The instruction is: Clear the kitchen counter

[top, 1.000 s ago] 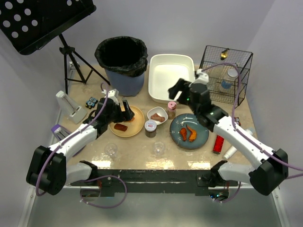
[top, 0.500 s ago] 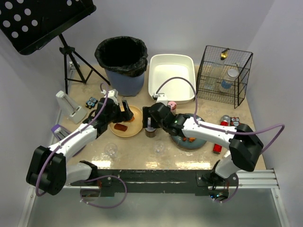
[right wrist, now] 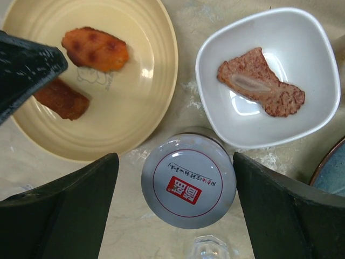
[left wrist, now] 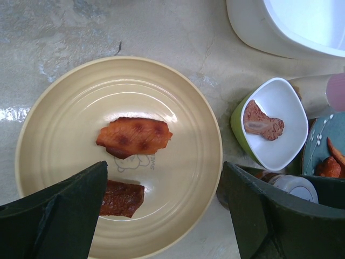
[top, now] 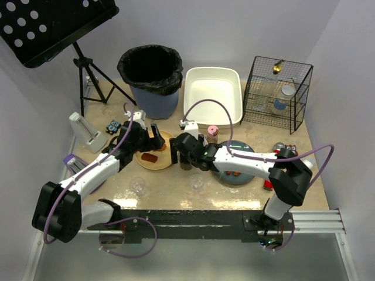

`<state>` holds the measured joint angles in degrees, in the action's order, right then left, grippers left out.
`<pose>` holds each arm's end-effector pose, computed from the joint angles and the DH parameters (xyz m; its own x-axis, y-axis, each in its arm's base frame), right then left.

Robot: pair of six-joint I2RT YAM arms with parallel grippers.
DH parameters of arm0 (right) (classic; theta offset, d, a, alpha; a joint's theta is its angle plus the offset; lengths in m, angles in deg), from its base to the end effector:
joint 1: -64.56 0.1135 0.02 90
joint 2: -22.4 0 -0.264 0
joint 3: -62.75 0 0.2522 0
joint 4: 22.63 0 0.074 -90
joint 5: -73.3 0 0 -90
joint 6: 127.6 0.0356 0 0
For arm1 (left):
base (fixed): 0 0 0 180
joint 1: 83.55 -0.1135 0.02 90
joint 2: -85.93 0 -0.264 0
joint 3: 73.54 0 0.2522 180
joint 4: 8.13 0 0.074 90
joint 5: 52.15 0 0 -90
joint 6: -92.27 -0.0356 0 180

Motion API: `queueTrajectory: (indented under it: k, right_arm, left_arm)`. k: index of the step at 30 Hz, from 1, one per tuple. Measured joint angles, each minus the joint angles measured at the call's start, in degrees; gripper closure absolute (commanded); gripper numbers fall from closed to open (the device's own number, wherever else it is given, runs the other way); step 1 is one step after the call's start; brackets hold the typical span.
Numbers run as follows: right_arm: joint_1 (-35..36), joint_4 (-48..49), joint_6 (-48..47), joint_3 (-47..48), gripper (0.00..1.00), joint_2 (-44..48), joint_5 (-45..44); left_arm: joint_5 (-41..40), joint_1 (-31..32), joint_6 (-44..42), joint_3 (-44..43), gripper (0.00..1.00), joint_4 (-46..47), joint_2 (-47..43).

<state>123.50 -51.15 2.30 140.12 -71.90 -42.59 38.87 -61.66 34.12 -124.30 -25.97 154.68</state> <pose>0.1967 0.2965 0.2278 -0.6750 -0.0023 -0.7378 -0.2341 0.9490 0.2113 0.2346 -0.0949 0.2175 -0.6652 -0.3013 -0.6832 0.0414 0.8987 -0.4367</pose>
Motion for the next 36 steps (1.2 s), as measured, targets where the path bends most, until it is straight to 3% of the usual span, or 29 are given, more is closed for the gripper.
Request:
queueTrajectory:
  k: [5,14,16,17,21,29,36]
  right_arm:
    - [1.5,-2.0,0.0,0.5,0.19,-1.8,-2.1]
    - [1.9,-3.4,0.3,0.5,0.5,-2.3,-4.5]
    - [1.9,-3.5,0.5,0.5,0.53,-2.2,-4.6]
    - [1.9,-3.6,0.5,0.5,0.58,-2.1,-4.6]
    - [1.9,-4.0,0.5,0.0,0.99,-0.3,-3.5]
    - [-1.3,-3.2,0.3,-1.2,1.0,14.8,-0.3]
    - [-25.7,-4.6,-0.6,-2.3,1.0,27.4,-3.6]
  left_arm:
    - [0.0,0.0,0.0,0.0,0.08,0.0,0.0]
    - [0.0,0.0,0.0,0.0,0.08,0.0,0.0]
    - [0.0,0.0,0.0,0.0,0.08,0.0,0.0]
    - [0.0,0.0,0.0,0.0,0.08,0.0,0.0]
    - [0.0,0.0,0.0,0.0,0.08,0.0,0.0]
    - [0.0,0.0,0.0,0.0,0.08,0.0,-0.1]
    - [0.1,0.0,0.0,0.0,0.08,0.0,-0.3]
